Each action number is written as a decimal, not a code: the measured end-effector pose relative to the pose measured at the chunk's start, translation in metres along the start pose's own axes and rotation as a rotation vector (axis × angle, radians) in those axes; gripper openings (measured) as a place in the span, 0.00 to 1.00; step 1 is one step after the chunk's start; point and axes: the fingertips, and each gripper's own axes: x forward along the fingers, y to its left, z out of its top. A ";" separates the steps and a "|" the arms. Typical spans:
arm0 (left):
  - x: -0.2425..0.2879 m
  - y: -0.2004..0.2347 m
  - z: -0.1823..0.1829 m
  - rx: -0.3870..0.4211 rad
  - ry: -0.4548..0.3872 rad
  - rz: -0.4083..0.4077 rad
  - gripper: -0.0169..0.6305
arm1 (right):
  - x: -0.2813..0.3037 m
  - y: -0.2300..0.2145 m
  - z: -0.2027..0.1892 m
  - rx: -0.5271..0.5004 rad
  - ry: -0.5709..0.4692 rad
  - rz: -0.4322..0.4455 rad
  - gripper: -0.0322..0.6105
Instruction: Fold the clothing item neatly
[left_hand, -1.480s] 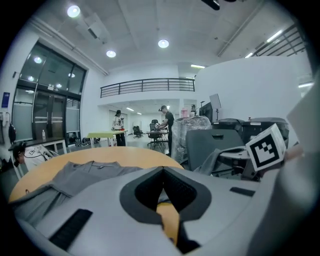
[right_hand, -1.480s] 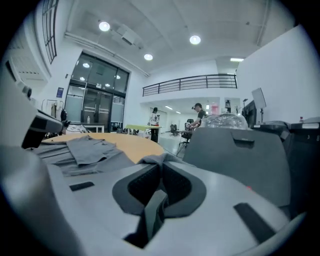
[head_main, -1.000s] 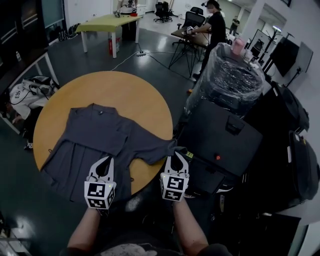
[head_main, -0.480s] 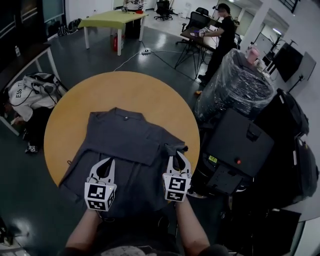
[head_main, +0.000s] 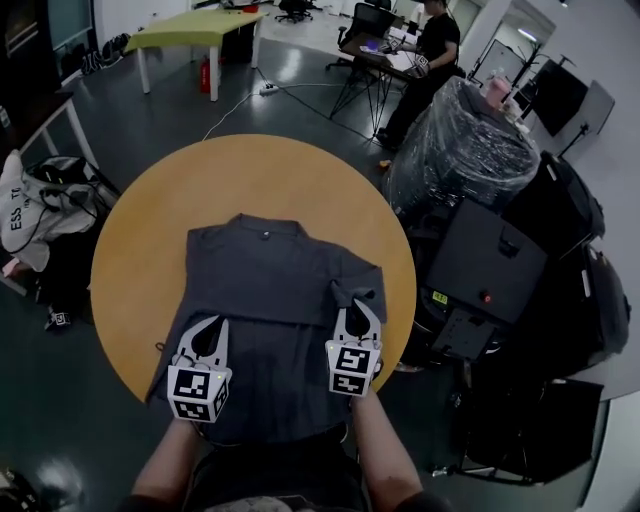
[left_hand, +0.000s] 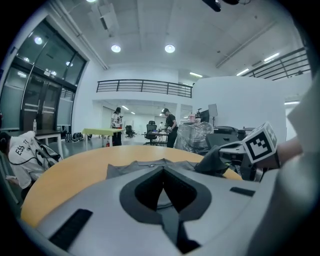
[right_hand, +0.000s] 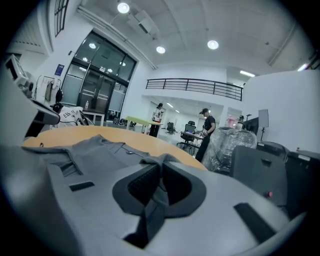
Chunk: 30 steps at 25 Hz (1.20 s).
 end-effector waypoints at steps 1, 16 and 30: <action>0.001 0.002 0.000 0.000 0.000 -0.008 0.04 | -0.001 0.001 -0.001 -0.003 0.007 -0.009 0.06; -0.004 0.026 0.032 0.030 0.002 0.098 0.04 | 0.012 0.004 0.021 0.040 -0.006 0.011 0.06; -0.027 0.110 0.038 0.018 -0.028 0.148 0.04 | 0.039 0.091 0.097 -0.024 -0.098 0.055 0.06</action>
